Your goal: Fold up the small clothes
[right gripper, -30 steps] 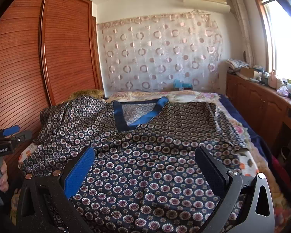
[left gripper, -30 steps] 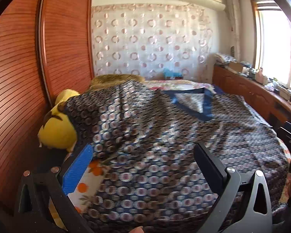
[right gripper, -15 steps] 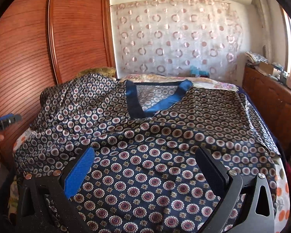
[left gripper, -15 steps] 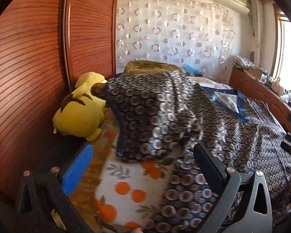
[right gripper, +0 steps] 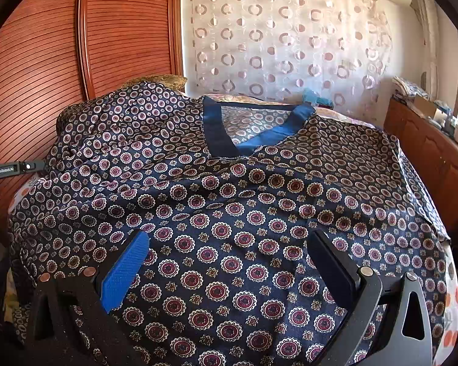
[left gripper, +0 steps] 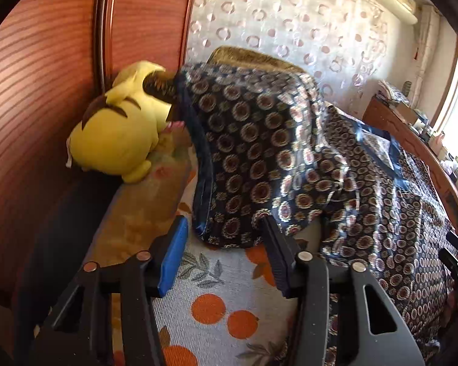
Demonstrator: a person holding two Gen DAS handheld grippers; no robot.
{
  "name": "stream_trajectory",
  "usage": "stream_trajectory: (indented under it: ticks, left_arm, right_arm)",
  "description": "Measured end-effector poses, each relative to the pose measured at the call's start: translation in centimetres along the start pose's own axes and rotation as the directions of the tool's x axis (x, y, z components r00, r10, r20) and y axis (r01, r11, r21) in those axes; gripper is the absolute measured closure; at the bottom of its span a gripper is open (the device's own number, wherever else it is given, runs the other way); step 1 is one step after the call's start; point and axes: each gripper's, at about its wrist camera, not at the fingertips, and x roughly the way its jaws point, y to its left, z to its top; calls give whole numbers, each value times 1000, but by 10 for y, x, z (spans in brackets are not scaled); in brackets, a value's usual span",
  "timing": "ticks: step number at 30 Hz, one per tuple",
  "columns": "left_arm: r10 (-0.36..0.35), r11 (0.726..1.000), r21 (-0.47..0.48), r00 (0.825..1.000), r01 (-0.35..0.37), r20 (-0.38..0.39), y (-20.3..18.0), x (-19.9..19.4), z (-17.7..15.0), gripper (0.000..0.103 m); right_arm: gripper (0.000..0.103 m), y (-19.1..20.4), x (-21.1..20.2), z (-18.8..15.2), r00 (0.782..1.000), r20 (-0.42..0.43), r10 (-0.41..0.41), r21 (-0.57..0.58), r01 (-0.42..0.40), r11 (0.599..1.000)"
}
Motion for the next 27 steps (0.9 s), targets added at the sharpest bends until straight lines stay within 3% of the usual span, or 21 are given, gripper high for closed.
stream_trajectory:
  ticks: [9, 10, 12, 19, 27]
  left_arm:
    - [32, 999, 17, 999, -32, 12, 0, 2, -3, 64]
    - [41, 999, 25, 999, -41, 14, -1, 3, -2, 71]
    - [26, 999, 28, 1000, -26, 14, -1, 2, -2, 95]
    - [-65, 997, 59, 993, 59, 98, -12, -28, 18, 97]
    - [-226, 958, 214, 963, 192, 147, -86, -59, 50, 97]
  right_arm:
    - [0, 3, 12, -3, 1000, 12, 11, 19, -11, 1000]
    - [0, 3, 12, -3, 1000, 12, 11, 18, -11, 1000]
    - [0, 4, 13, -4, 1000, 12, 9, 16, -9, 1000]
    - [0, 5, 13, -5, 1000, 6, 14, 16, -14, 1000]
    - [0, 1, 12, -5, 1000, 13, 22, 42, -22, 999]
